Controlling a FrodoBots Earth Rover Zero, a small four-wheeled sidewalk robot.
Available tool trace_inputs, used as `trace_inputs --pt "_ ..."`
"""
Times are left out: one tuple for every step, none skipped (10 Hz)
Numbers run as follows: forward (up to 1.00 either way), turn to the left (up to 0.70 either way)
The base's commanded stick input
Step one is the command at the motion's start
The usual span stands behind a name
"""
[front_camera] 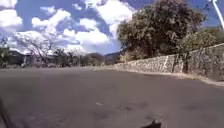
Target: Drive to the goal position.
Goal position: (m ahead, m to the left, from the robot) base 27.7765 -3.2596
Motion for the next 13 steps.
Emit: trace_inputs --pt "0.50 0.00" --pt "0.50 0.00" --pt "0.50 0.00" --pt "0.50 0.00" --pt "0.50 0.00" --pt "0.50 0.00" --pt "0.50 0.00" --pt "0.50 0.00" --pt "0.50 0.00" --pt "0.50 0.00" --pt "0.50 0.00" --pt "0.50 0.00" --pt "0.50 0.00"
